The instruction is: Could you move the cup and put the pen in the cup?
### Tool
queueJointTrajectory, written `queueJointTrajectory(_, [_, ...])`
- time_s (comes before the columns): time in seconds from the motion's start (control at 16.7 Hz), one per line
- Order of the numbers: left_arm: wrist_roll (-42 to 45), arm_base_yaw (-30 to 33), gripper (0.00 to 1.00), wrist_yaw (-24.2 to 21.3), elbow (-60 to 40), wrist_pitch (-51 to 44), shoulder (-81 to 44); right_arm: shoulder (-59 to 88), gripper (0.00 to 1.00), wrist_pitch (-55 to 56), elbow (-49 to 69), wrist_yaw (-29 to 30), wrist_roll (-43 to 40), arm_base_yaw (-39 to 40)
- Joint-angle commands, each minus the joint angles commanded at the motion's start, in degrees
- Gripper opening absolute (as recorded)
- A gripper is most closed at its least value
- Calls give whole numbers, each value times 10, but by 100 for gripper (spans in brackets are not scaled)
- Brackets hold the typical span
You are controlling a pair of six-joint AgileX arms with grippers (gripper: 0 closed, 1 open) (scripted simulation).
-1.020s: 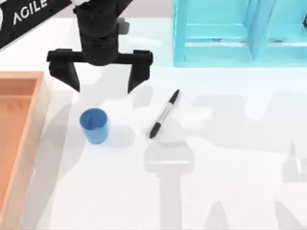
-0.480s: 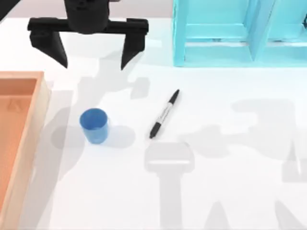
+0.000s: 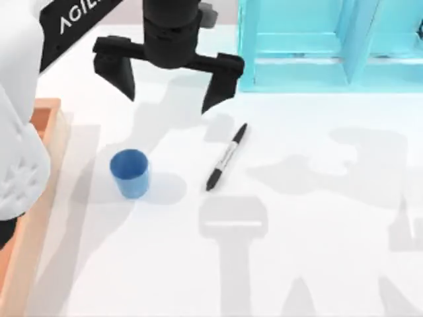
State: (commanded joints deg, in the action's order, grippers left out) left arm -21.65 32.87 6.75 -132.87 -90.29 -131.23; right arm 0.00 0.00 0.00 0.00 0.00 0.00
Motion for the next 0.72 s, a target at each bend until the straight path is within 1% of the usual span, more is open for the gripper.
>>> queueJointTrajectory(0.36, [68,85,100,49,-29,95,-116,0,100,0,0,0,0,0])
queueJointTrajectory(0.48, [77,96,100,55,-32,107,-131,0,100,0,0,0,0,0])
queueJointTrajectory(0.72, [76,94,100,54,-30,106,-131,0,100,0,0,0,0,0])
